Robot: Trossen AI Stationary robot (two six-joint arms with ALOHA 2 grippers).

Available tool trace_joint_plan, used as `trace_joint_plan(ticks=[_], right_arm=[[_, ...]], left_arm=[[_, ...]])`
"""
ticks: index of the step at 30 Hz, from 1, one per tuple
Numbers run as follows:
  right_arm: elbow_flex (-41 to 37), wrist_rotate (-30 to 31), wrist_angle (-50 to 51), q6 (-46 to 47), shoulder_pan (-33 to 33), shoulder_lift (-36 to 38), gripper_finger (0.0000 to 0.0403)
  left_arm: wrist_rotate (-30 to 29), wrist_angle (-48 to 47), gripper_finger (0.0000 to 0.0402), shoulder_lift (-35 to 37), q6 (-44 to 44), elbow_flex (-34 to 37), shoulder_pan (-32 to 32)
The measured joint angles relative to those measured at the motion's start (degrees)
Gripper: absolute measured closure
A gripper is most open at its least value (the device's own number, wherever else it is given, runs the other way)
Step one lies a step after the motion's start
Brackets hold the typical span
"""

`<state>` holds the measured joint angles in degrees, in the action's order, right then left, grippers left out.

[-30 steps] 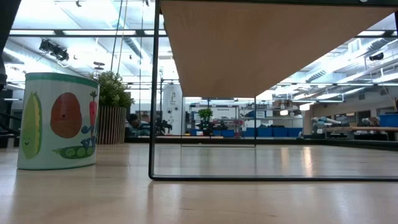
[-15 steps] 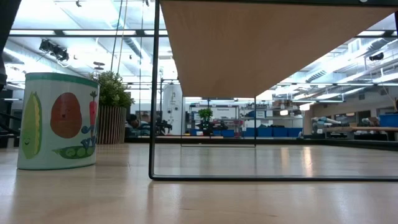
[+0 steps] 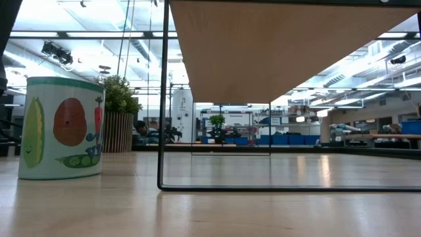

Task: Pick and place cans onto a shelf
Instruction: Put the canned carrots on the shelf

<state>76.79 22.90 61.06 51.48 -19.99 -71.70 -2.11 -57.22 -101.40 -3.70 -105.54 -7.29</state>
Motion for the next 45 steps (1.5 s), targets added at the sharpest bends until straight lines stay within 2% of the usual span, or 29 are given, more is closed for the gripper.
trace_joint_plan(ticks=[4,8,14,17,21,26,31,36,45], right_arm=[[0.0,0.0,0.0,0.0,0.0,0.0,0.0039],[0.0,0.0,0.0,0.0,0.0,0.0,0.0039],[0.0,0.0,-0.2,-0.1,0.0,0.0,0.0039],[0.0,0.0,-0.2,-0.2,0.0,0.0,0.0039],[0.0,0.1,-0.6,-0.2,0.0,0.0,0.0039],[0.0,0.1,-1.4,-0.1,0.0,0.0,0.0039],[0.0,-0.3,-1.4,-0.1,0.0,0.2,0.0039],[1.2,-0.2,-0.5,-0.1,0.0,1.5,0.0039],[3.6,1.7,1.7,-0.7,0.1,3.1,0.0039]], left_arm=[[0.0,2.8,0.0045,0.7,0.0,-0.1,0.0],[-0.1,1.1,0.0045,1.6,-0.5,-2.3,-0.3],[-0.8,-9.2,0.0045,4.2,-1.4,-5.7,-2.9],[-3.4,-16.3,0.0045,4.8,0.1,-5.7,-5.5],[-3.4,-21.9,0.0045,4.9,1.6,-4.6,-8.7],[-0.5,-20.0,0.0045,4.8,3.1,1.4,-9.0],[2.0,-13.0,0.0045,4.7,4.6,6.8,-6.9],[2.5,-8.2,0.0045,4.6,4.6,7.7,-4.7],[-1.0,0.0,0.0045,3.1,4.1,7.7,-3.3]])
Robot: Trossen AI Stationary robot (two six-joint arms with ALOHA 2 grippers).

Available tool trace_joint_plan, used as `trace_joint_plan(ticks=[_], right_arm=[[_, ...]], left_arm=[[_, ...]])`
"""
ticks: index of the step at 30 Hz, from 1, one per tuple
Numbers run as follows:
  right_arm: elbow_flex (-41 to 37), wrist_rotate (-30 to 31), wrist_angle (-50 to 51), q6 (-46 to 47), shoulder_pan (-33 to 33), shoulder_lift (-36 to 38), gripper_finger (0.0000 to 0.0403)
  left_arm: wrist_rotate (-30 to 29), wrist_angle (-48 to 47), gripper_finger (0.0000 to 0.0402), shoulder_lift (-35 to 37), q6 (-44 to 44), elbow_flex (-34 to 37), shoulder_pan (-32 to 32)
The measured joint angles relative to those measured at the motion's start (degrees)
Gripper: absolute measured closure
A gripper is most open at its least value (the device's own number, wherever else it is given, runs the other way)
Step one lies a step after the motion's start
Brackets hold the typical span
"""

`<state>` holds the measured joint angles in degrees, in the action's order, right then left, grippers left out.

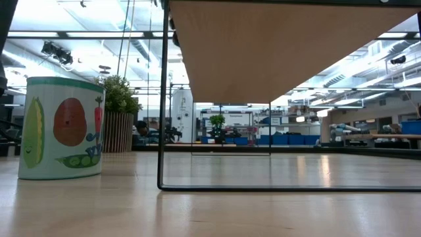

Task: Pick and place cans onto a shelf
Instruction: Put the canned carrots on the shelf

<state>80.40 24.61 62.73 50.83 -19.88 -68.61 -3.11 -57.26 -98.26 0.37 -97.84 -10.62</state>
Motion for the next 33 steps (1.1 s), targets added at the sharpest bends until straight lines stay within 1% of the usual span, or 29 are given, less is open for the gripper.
trace_joint_plan(ticks=[6,9,13,17,20,24,33], right_arm=[[0.0,0.0,0.0,0.1,0.0,0.1,0.0039],[0.0,0.0,0.2,0.4,0.0,0.1,0.0039],[0.0,-0.1,1.5,1.3,0.0,0.2,0.0039],[0.0,-0.2,2.6,2.2,0.0,0.7,0.0039],[0.0,-0.2,2.9,2.8,0.0,1.1,0.0039],[0.0,-0.1,2.9,2.8,0.0,1.3,0.0039],[0.0,2.2,2.5,2.8,0.3,1.3,0.0039]], left_arm=[[-0.3,4.0,0.0045,-1.1,-0.2,0.0,0.3],[-0.6,6.3,0.0045,-1.5,-2.3,0.0,0.9],[-6.5,5.7,0.0045,-1.5,-4.1,0.0,0.9],[-7.5,6.1,0.0045,-1.5,-4.6,0.0,0.3],[-9.3,8.3,0.0045,-1.5,-6.2,0.0,0.3],[-6.9,11.5,0.0045,-1.5,-6.3,0.0,0.4],[-6.5,16.3,0.0045,-2.9,-6.0,0.0,1.8]])
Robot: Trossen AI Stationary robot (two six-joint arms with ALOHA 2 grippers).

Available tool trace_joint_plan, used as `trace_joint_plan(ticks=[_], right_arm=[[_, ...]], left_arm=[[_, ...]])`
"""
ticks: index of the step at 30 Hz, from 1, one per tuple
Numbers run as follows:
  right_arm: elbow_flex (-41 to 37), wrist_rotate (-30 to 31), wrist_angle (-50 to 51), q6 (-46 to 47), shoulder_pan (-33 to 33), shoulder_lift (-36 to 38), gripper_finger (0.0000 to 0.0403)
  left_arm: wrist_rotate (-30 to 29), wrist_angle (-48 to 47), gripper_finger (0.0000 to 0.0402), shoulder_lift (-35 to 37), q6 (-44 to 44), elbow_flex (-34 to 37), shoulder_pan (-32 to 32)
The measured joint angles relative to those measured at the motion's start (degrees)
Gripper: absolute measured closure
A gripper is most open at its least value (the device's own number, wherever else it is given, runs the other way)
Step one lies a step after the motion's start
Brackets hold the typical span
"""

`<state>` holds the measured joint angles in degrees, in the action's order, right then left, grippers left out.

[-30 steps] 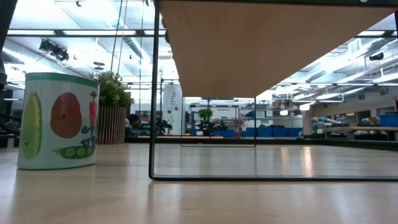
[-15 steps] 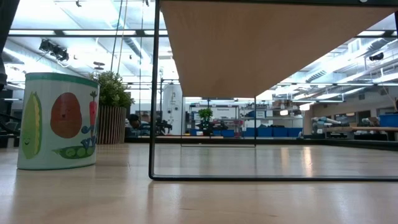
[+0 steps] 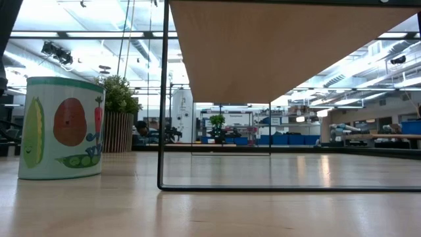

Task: Pick and place cans onto a shelf
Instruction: Put the canned carrots on the shelf, then put the canned green peas on the shelf

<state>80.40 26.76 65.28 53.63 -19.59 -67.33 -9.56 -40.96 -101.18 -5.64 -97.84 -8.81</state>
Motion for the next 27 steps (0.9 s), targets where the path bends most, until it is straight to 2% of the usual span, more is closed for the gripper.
trace_joint_plan(ticks=[7,15,20,27], right_arm=[[0.0,0.2,-0.1,0.3,0.0,0.0,0.0039],[0.0,0.2,-0.1,0.4,0.0,0.0,0.0039],[0.0,0.4,0.0,0.3,0.0,0.0,0.0039],[0.0,0.8,-0.1,-0.4,0.0,0.0,0.0039]], left_arm=[[0.1,2.9,0.0045,-0.8,0.1,-0.1,1.2],[-0.7,-2.1,0.0045,1.8,0.6,0.0,1.3],[-0.3,-10.0,0.0067,6.9,4.1,-0.1,1.3],[10.0,-26.3,0.0123,11.1,8.1,-0.1,4.8]])
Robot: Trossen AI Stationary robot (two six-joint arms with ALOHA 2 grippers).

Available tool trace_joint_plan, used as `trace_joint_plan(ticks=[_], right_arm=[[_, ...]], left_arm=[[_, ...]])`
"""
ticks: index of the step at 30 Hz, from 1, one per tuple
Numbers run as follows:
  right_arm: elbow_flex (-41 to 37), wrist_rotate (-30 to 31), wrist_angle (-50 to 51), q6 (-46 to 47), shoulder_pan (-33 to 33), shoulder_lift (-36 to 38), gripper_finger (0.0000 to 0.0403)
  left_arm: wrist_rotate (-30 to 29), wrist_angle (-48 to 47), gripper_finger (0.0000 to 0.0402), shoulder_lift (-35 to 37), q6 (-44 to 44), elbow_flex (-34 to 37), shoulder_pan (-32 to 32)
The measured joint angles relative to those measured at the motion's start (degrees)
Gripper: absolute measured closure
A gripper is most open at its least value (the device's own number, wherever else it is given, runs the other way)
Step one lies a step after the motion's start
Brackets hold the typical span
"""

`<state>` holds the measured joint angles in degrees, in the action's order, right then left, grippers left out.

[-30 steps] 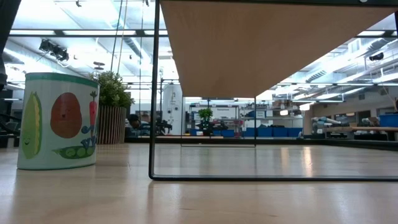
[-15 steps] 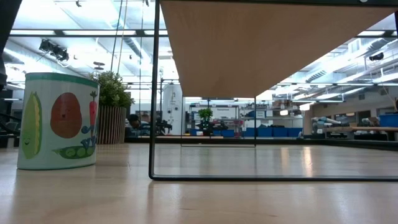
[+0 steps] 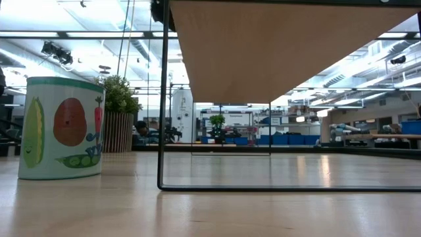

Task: Pick and place cans onto a shelf
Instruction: Put the canned green peas on the shelf

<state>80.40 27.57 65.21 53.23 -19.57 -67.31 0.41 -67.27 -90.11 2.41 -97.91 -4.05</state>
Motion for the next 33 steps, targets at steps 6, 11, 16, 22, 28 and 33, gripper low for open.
trace_joint_plan(ticks=[6,11,16,22,28,33], right_arm=[[0.0,0.0,-0.5,-0.8,0.0,0.0,0.0039],[0.0,-0.1,-0.8,-0.8,0.0,0.0,0.0039],[0.0,-0.2,-1.2,-0.8,0.0,0.0,0.0039],[0.0,-0.6,-1.7,-0.9,-0.1,0.0,0.0039],[0.0,-1.6,-2.8,-2.7,0.0,0.0,0.0039],[0.0,-2.1,-2.8,-3.8,0.0,0.0,0.0039]], left_arm=[[8.2,-7.5,0.0158,0.4,0.0,0.0,8.3],[9.1,-11.7,0.0177,0.6,2.5,1.0,15.7],[10.5,-5.4,0.0189,7.3,13.2,12.4,22.2],[8.1,2.1,0.0195,16.1,40.4,26.0,29.5],[3.6,-0.2,0.0150,20.5,62.5,32.7,40.3],[3.8,-0.8,0.0065,20.9,74.9,33.7,50.0]])
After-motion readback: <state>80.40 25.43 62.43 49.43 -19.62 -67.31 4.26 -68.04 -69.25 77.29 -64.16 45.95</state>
